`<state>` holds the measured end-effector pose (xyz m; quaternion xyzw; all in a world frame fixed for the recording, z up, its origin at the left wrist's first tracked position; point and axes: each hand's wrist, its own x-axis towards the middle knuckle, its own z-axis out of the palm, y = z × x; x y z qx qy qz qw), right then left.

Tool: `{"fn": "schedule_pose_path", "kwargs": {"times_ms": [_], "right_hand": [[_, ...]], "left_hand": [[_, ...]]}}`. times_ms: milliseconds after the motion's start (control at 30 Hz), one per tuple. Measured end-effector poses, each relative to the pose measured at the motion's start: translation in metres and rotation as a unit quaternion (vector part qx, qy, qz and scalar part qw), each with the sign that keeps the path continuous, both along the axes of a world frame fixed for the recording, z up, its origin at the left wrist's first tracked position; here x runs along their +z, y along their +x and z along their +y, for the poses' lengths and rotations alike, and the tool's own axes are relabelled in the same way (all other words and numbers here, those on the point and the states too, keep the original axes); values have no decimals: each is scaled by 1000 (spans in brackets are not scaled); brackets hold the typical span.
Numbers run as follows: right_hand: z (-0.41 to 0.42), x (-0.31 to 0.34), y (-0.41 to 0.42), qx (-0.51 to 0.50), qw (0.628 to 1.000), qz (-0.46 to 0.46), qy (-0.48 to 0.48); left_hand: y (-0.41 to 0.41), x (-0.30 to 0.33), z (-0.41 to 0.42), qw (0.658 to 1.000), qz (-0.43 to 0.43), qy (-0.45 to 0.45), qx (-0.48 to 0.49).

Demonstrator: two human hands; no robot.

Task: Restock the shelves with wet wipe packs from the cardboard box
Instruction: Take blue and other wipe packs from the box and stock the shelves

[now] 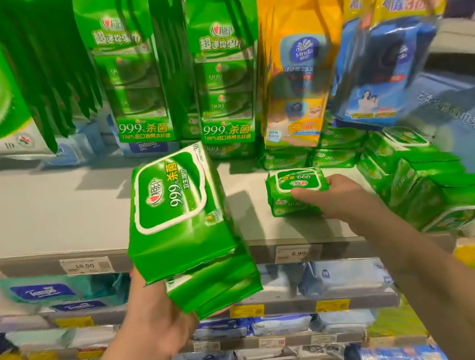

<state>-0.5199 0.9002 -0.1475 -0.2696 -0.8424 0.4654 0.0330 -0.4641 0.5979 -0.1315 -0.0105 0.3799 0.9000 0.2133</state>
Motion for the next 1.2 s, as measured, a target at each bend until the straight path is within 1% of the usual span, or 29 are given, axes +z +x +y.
{"fn": "schedule_pose_path", "kwargs": {"times_ms": [100,167,233,333,433,600,667,733,800,867,967,1067,1100,1200], "right_hand": [[3,0,-3,17,996,-21,83],[5,-4,-11,14,993,-23,114],[7,-9,-19,4,992,-18,121],[7,-8,-23,-2,992,-11,123],[10,-13,-30,-2,988,2,151],[11,-13,-34,-4,981,-18,192],[11,-16,-34,1,975,-5,223],[11,-17,-32,29,969,24,243],[12,-16,-30,64,972,53,219],[13,-13,-27,66,976,57,199],[13,-9,-23,63,968,66,233],[11,-10,-16,107,975,65,181],[10,-12,-14,119,974,60,182],[3,-15,-2,110,965,52,230]], "left_hand": [[-3,2,6,1000,-5,2,-16],[-3,1,9,1000,-10,-3,-6],[-4,-2,11,999,-30,-13,18],[-4,-2,15,999,-40,-23,27],[-3,-2,18,997,-48,-37,38],[0,-1,22,995,-68,-59,52],[2,0,24,994,-69,-63,53],[4,1,24,993,-77,-64,62],[6,1,24,992,-78,-69,67],[8,1,24,992,-78,-73,73],[11,2,25,992,-79,-63,77],[13,1,26,992,-73,-63,76],[13,0,25,993,-70,-65,75],[12,-3,25,993,-66,-71,70]]}}
